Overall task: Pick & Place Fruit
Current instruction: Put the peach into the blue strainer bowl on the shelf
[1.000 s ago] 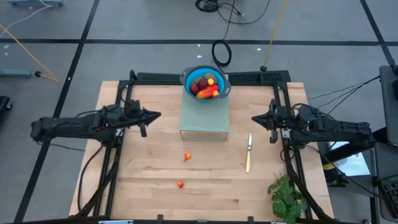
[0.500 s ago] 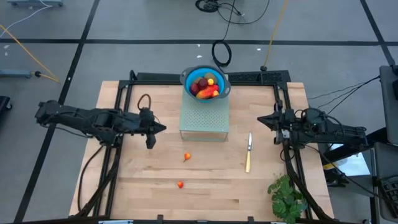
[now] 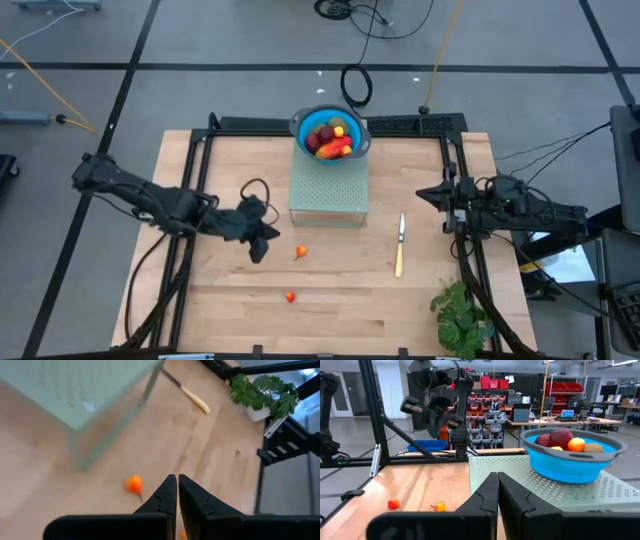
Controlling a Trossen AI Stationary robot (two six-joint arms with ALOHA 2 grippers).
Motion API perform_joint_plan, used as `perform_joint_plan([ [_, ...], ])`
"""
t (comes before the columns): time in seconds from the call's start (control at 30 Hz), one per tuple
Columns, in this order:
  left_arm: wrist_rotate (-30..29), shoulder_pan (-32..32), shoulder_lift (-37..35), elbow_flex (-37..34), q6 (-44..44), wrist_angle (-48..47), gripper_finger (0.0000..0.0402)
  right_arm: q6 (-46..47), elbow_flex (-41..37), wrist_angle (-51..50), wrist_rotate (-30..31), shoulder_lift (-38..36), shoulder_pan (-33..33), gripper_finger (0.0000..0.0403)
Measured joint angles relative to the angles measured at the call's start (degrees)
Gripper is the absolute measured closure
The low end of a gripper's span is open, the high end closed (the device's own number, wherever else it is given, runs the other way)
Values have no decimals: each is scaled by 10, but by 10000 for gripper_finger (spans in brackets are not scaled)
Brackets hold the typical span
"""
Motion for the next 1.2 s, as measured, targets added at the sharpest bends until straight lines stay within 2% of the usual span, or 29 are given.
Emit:
perform_joint_plan([
  [0.23,46,-44,70,11,-180,1,385,-18,0,0,0,-2,0,403],
  [0.5,72,-82,152,18,-321,26,385,-22,0,0,-16,-1,0,403],
  [0.63,58,-84,183,18,-329,44,385,-25,0,0,-44,-1,0,403],
  [0.87,-2,-56,217,18,-308,46,385,-11,0,0,-45,-1,0,403],
  [1.2,6,7,271,18,-271,84,385,-13,0,0,-45,-1,0,403],
])
